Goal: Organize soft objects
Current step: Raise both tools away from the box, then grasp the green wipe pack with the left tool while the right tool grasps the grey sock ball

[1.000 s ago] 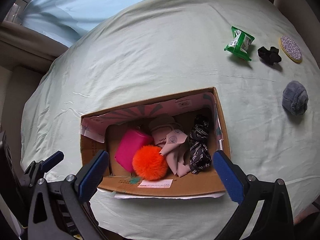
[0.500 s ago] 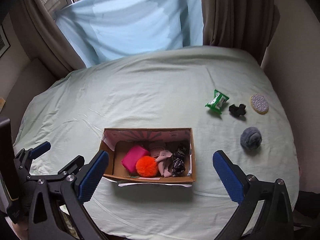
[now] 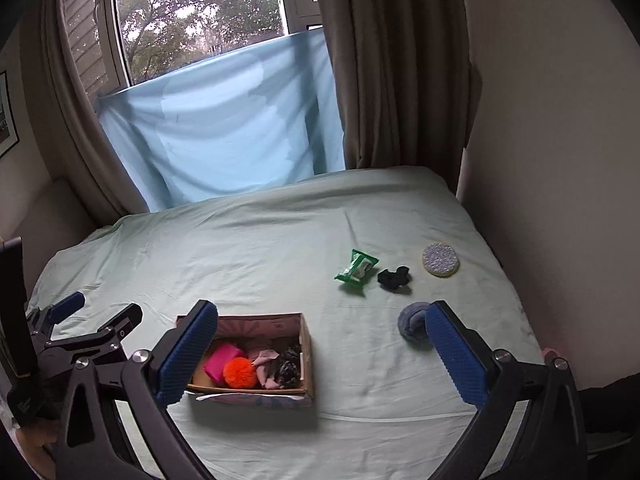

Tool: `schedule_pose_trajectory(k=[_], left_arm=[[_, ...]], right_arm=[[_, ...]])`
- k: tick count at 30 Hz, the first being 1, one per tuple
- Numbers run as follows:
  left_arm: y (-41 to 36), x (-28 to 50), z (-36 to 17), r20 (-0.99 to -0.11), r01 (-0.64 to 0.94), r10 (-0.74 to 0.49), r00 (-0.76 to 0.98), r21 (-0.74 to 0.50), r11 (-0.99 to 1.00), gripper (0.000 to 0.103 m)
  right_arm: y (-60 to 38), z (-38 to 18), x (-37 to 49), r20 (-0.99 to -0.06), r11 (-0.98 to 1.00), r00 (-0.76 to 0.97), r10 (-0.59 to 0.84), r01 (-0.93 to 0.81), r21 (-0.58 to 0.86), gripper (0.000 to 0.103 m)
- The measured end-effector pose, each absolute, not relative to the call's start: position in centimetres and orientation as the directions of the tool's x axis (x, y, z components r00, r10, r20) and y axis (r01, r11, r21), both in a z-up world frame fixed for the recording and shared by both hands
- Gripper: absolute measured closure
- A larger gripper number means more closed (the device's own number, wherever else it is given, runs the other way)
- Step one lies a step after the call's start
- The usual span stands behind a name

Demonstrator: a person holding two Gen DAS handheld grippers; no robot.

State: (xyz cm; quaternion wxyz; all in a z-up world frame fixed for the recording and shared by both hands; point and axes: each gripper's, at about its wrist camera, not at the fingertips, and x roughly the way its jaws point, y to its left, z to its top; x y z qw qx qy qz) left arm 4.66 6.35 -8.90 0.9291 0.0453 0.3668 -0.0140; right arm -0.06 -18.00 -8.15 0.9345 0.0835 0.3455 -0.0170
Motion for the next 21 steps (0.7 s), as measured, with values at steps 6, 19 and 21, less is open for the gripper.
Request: schedule_pose_trajectory(k=[6,19,21], left_arm=[[-0.5,6.6,-8.7,-0.677,0.118,-0.027,0.736,0.089,0.989,0.000],[-12.8,14.0,-11.6,-0.737,0.270,-0.094,0.670,0.123,0.955,0.000],[-14.1,15.8,-12.6,-0.757,0.289,-0.099,0.646,0.123,0.949,0.000]], right_arm=[[-23.4,-8.9,0.2,-0.635,0.983,0.772,-0.006,0.121,0.137,0.000],[-33.3,-13.8,4.8,-0.698,0.961,0.715,-0.020,0.206,0.184,0.000],[-34.5,-15.2,5.9,-0.721,0.955,0.693,-0.017,0.224,0.193,0.000]])
